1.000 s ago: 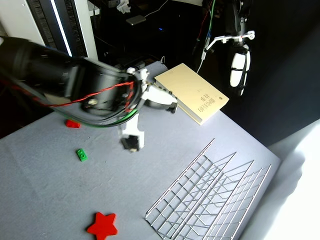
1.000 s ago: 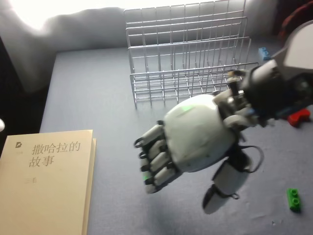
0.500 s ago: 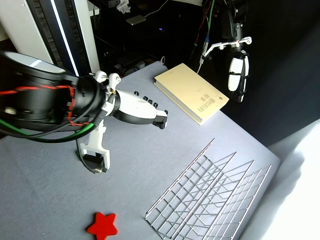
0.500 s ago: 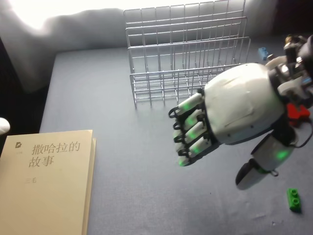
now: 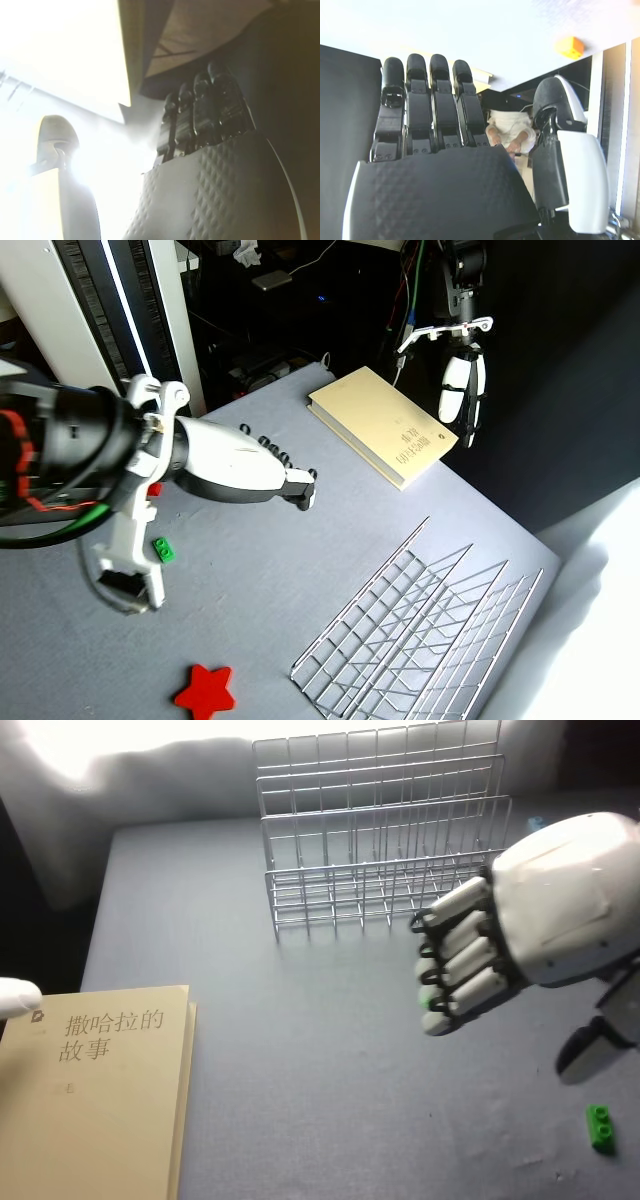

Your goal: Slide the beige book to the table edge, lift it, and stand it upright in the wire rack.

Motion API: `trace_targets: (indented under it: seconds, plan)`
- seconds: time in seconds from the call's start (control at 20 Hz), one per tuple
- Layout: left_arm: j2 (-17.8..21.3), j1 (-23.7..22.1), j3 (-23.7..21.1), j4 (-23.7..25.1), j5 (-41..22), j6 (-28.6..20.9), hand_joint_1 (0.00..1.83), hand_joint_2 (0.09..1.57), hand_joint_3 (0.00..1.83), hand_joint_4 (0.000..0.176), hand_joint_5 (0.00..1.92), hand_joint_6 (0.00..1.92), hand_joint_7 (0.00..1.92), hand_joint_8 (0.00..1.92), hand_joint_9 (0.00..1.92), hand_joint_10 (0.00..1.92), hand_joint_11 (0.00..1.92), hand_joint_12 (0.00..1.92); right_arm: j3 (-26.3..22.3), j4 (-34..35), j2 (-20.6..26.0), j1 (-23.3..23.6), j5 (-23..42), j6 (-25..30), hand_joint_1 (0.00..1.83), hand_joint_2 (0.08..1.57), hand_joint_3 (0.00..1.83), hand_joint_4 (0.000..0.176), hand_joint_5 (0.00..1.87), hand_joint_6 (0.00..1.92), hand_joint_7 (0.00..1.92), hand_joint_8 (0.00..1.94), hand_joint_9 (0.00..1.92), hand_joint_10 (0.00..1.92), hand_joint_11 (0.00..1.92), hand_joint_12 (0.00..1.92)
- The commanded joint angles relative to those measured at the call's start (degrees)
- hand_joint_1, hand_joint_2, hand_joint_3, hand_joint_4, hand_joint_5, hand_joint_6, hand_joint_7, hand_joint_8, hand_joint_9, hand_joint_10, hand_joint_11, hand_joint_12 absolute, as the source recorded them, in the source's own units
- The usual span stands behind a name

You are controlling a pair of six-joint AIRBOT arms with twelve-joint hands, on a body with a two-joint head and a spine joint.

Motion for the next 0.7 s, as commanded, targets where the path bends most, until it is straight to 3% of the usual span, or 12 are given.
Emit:
trace_targets:
  seconds: [0.0,0.3,0.4,0.65]
  plan:
    - [-0.1,0.2,0.0,-0.3,-3.2,-0.5,0.61,1.0,0.0,0.0,0.14,0.0,0.14,0.0,0.12,0.0,0.0,0.39,-0.1,3.7,0.5,0.7,0.3,-0.2,0.2,1.16,0.0,0.0,0.33,0.0,0.34,0.0,0.33,0.0,0.0,0.86]
    - [-2.5,1.1,1.0,-0.5,-4.0,-0.5,0.62,0.99,0.0,0.0,0.16,0.0,0.16,0.0,0.15,0.0,0.0,0.45,0.2,3.7,2.9,1.2,4.9,-0.5,0.19,1.16,0.0,0.0,0.31,0.0,0.32,0.0,0.32,0.0,0.0,0.84]
    - [-2.8,1.1,1.2,-0.5,-4.6,-0.5,0.62,0.99,0.0,0.0,0.15,0.0,0.15,0.0,0.13,0.0,0.0,0.39,0.2,3.7,3.6,1.2,6.0,-0.7,0.19,1.17,0.0,0.0,0.32,0.0,0.33,0.0,0.32,0.0,0.0,0.82]
    - [-3.4,1.3,0.8,-0.5,-4.6,-0.5,0.67,0.98,0.0,0.0,0.22,0.01,0.21,0.01,0.19,0.01,0.0,0.5,0.4,5.6,4.7,1.4,6.6,-1.9,0.17,1.17,0.0,0.0,0.3,0.0,0.31,0.0,0.3,0.0,0.0,0.8]
